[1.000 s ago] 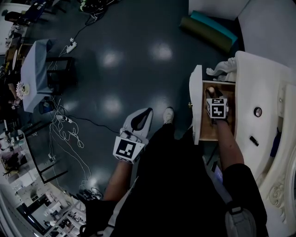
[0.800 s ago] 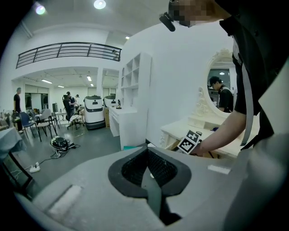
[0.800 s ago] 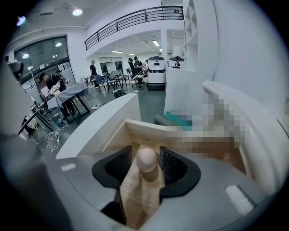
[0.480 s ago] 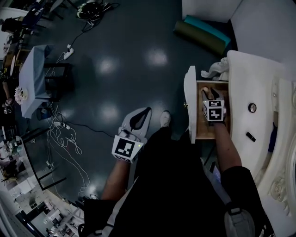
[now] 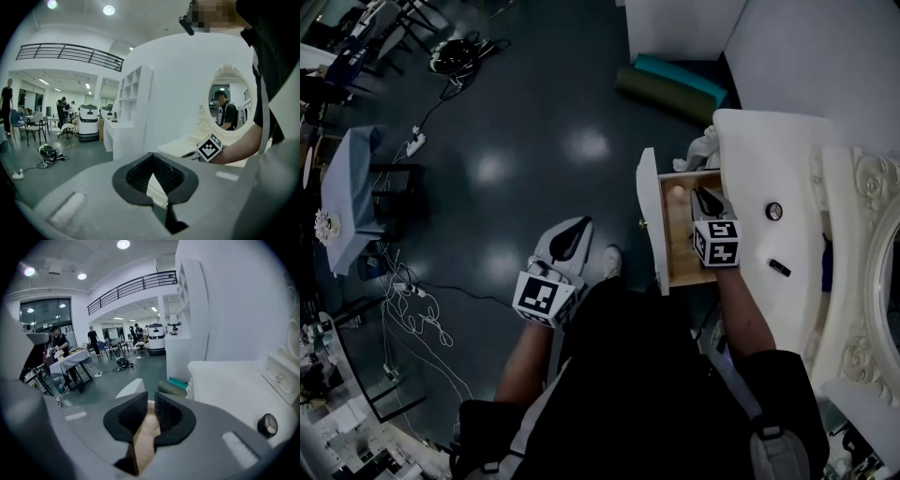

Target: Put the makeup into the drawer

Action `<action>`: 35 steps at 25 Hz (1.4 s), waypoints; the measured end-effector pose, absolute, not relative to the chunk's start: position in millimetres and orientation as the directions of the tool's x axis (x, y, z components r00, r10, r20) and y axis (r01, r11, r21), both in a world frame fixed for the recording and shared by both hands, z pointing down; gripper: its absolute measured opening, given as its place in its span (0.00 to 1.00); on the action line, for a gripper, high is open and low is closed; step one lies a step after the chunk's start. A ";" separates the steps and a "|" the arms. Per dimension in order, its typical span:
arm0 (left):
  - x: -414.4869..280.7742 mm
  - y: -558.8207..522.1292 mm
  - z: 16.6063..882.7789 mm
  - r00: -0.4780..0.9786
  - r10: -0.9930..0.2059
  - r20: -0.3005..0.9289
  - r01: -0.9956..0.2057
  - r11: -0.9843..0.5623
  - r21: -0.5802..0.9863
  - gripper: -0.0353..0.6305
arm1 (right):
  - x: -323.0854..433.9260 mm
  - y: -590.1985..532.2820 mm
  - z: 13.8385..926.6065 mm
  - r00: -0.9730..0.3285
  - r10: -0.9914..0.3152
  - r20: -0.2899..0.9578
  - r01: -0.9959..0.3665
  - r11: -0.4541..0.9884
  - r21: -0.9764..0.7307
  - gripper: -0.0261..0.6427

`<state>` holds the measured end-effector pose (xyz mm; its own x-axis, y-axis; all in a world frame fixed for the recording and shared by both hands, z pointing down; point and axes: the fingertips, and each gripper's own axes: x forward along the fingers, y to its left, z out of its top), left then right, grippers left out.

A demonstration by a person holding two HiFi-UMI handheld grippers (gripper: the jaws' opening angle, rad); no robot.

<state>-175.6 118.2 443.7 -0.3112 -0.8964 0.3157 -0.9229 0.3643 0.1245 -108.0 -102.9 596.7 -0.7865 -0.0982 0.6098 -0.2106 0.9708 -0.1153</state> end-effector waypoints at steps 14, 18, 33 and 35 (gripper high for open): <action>-171.1 73.2 435.3 -0.222 -0.938 0.268 -0.951 0.269 0.153 0.06 | -75.9 -119.5 519.1 -0.860 -0.177 0.478 -0.288 0.943 -0.168 0.05; -170.4 64.5 432.8 -0.205 -0.949 0.240 -0.953 0.250 0.173 0.06 | -69.5 -122.1 509.5 -0.863 -0.200 0.465 -0.299 0.942 -0.151 0.05; -166.7 44.1 436.2 -0.140 -0.965 0.221 -0.965 0.183 0.189 0.06 | -44.3 -146.3 506.9 -0.829 -0.287 0.480 -0.372 0.924 -0.091 0.05; -164.8 41.2 437.1 -0.134 -0.965 0.227 -0.966 0.179 0.189 0.06 | -36.2 -154.1 510.4 -0.813 -0.312 0.492 -0.387 0.920 -0.055 0.05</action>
<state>-164.8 41.2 437.1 -0.1343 -0.9646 0.2270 -0.9656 0.1789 0.1889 -36.2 -154.1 510.4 -0.8125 -0.3123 0.4922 -0.3871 0.9204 -0.0549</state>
